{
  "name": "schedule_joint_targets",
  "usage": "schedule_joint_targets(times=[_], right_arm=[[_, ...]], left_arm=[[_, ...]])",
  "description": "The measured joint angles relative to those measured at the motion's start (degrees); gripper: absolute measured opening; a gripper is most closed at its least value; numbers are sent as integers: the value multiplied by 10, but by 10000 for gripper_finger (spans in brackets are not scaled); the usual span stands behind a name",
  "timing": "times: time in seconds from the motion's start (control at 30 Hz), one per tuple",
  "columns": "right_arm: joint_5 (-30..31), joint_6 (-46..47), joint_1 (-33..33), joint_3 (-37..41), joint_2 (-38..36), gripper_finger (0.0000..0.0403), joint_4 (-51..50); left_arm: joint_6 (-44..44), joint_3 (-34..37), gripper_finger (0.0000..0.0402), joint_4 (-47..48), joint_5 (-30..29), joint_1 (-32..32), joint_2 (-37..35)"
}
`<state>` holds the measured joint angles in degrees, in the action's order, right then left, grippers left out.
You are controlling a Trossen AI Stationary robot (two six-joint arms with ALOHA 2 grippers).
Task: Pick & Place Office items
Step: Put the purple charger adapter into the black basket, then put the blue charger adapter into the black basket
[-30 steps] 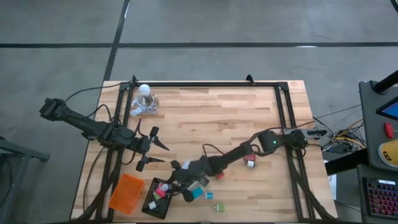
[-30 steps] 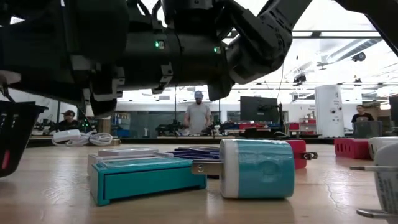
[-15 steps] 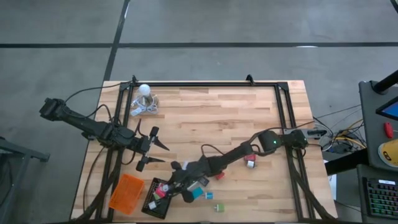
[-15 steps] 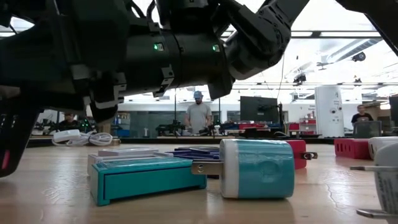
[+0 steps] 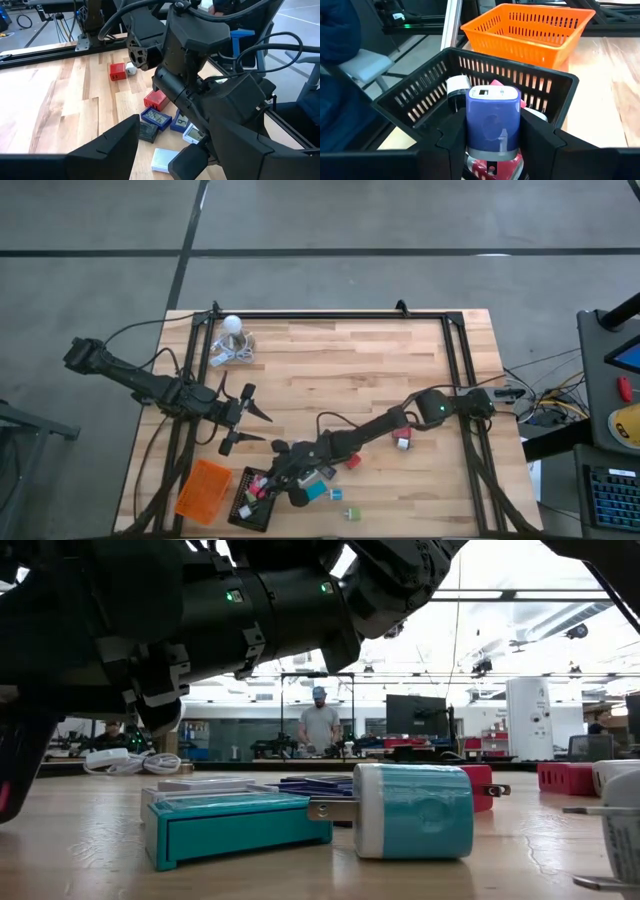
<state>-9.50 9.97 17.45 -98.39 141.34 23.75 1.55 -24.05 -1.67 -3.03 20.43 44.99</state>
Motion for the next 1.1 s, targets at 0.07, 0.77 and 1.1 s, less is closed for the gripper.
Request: schedule_joint_targets(times=[0.07, 0.77, 1.1], right_arm=[[0, 1, 0, 1, 0, 144, 1], [4, 5, 0, 2, -1, 203, 6], [4, -12, 0, 3, -27, 203, 0]], left_arm=[[0, 0, 243, 0, 0, 0, 0], [0, 0, 243, 0, 0, 0, 0], [0, 0, 243, 0, 0, 0, 0]])
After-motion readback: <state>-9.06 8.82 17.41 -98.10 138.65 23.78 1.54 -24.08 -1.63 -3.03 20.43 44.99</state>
